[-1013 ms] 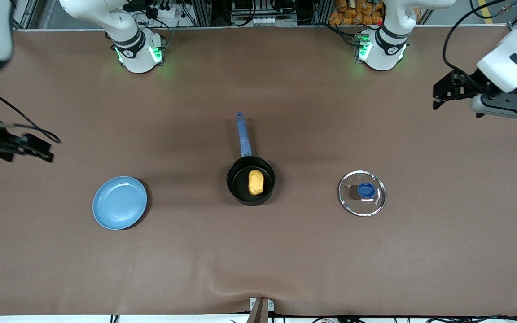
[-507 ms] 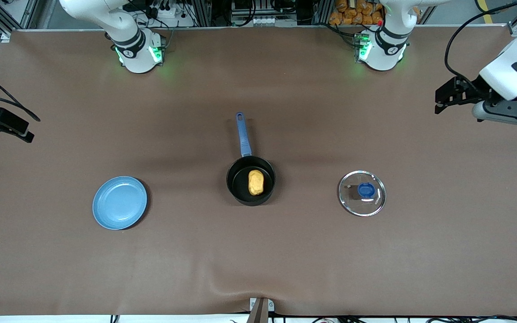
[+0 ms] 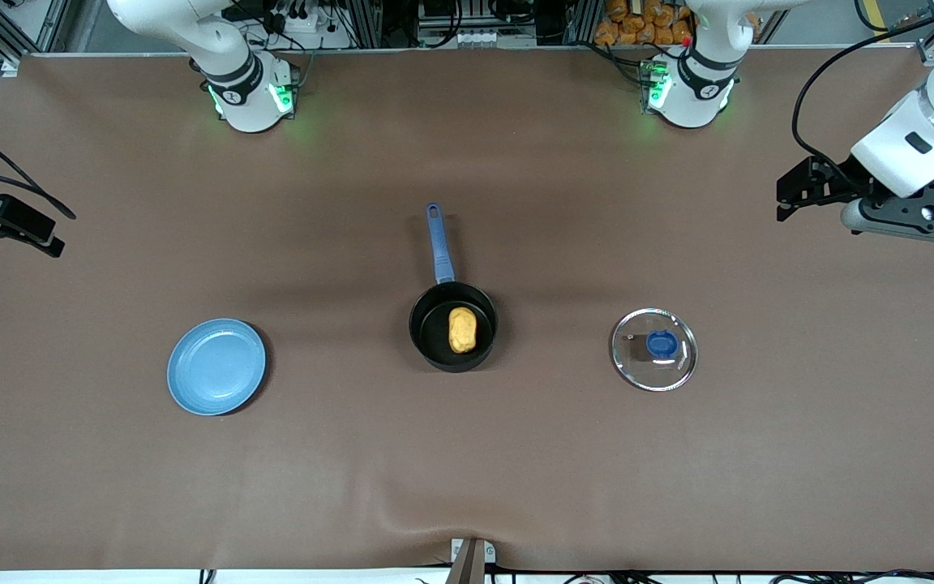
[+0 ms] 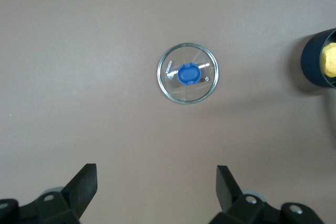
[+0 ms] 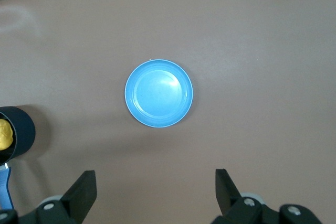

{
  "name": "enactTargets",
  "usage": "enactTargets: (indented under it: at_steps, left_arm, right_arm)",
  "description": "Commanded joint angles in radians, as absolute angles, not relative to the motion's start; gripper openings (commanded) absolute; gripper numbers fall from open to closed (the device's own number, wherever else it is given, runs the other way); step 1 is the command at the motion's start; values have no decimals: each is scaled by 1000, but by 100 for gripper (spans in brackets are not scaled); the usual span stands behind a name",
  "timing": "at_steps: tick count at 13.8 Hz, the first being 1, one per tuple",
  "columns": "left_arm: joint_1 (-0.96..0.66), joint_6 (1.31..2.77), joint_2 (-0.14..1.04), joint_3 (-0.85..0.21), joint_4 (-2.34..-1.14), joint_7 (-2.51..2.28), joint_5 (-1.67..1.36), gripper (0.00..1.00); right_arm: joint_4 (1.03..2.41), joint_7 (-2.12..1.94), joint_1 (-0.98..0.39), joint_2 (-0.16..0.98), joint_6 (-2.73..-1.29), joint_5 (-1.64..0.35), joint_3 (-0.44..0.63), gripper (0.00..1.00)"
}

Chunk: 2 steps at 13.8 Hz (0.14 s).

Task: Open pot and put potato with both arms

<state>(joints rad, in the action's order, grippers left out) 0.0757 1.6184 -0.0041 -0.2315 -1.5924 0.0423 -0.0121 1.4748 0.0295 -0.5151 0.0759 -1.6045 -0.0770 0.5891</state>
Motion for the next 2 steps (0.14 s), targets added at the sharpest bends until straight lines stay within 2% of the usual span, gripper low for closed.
enactTargets:
  at_steps: [1,2]
  left_arm:
    - [101,1644,-40,-247,-1623,35,6,100]
    - [101,1644,-40,-247,-1624,35,6,100]
  right_arm:
    - [1502,54,-526,34,-1605,-51,583,100]
    - [1502,54,-526,34,-1606,-51,583,100]
